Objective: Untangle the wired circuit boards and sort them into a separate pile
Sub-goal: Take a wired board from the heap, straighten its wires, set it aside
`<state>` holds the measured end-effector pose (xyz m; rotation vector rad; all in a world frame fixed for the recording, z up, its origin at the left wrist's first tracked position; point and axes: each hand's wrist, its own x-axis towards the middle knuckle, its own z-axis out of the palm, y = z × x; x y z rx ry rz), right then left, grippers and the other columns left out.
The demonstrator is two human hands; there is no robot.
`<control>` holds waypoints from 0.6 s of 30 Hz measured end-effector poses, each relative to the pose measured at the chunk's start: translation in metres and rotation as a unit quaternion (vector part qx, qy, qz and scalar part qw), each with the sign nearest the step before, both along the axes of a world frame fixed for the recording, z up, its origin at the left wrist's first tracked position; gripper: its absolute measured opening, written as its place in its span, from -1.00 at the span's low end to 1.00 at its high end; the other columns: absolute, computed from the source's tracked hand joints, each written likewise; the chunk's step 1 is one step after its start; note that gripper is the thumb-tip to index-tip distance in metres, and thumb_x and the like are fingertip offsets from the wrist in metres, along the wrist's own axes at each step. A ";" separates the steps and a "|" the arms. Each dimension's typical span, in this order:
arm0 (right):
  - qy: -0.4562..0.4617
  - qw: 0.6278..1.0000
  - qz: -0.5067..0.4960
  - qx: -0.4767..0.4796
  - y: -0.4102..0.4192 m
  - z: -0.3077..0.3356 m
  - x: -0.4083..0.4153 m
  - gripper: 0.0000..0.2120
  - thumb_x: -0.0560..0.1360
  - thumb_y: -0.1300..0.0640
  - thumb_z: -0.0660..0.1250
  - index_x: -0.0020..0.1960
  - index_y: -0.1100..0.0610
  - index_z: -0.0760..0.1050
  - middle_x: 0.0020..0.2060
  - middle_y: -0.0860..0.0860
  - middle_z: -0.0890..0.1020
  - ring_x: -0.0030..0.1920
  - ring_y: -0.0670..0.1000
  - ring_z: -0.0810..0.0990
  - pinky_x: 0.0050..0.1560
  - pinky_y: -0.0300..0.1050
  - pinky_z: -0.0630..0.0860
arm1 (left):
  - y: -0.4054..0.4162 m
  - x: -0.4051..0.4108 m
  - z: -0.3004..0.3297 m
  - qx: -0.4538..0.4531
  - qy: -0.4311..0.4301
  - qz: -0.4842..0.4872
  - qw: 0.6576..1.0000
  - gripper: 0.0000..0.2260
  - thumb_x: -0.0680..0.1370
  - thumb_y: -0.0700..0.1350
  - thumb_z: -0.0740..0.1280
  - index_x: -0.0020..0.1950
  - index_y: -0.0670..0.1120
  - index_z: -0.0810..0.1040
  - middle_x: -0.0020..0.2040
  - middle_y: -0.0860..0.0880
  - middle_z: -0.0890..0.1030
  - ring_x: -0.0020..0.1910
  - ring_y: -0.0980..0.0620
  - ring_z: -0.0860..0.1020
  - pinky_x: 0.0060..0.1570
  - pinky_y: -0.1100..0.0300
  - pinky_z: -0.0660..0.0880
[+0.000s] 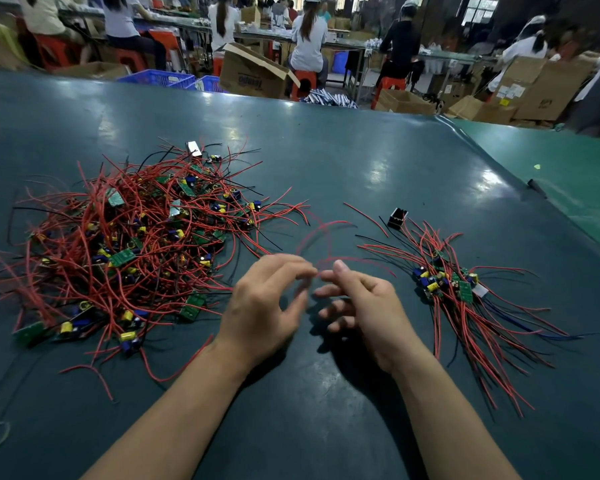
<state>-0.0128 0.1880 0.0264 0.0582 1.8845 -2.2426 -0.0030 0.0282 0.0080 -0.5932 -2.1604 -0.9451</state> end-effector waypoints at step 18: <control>0.036 0.997 -0.032 -0.063 0.002 0.003 0.002 -0.90 0.53 0.18 0.34 -0.10 0.17 0.61 -0.21 0.06 0.71 -0.37 0.02 0.65 -0.52 -0.25 0.49 | 0.010 -0.003 0.004 0.365 -0.218 -0.059 0.903 -0.97 0.56 -0.24 0.36 -0.07 -0.18 0.58 -0.19 -0.07 0.69 -0.21 0.03 0.69 -0.22 0.25 0.58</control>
